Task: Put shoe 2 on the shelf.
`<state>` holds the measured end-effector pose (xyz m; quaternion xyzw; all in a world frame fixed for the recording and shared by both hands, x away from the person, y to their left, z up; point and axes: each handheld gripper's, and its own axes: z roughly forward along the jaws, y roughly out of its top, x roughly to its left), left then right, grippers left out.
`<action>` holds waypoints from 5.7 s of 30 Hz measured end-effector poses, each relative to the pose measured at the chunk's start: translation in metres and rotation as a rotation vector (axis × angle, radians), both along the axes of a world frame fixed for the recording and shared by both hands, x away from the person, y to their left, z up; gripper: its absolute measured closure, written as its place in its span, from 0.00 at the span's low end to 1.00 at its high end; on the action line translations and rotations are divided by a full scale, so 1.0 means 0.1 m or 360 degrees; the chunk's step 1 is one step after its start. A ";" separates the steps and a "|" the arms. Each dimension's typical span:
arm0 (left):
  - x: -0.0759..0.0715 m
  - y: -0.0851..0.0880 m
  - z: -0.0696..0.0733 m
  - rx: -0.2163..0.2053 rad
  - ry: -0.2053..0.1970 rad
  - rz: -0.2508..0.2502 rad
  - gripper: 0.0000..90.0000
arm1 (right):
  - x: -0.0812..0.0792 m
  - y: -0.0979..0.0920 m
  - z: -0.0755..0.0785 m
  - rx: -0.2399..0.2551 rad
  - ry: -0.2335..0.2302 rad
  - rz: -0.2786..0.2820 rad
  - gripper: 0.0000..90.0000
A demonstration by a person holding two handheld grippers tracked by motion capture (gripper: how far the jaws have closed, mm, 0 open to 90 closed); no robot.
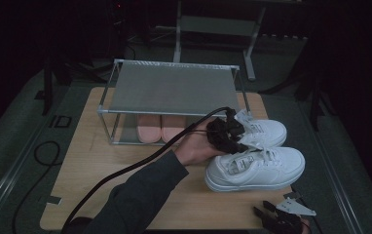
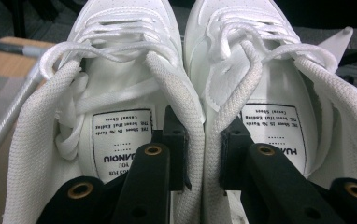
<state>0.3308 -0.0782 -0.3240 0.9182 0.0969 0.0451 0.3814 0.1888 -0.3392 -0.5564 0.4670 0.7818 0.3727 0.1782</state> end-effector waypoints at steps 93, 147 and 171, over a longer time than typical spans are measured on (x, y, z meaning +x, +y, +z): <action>1.10 0.14 0.67 -0.0030 -0.0034 0.0537 0.86 | 0.01 0.03 0.00 0.0002 -0.0006 -0.0025 0.56; 1.37 0.49 0.52 0.0018 0.0007 0.0993 0.85 | 0.02 0.03 0.00 0.0008 -0.0002 -0.0034 0.57; 1.44 0.60 0.46 0.0015 0.0024 0.1137 0.85 | 0.02 0.03 0.00 0.0008 -0.0003 -0.0036 0.57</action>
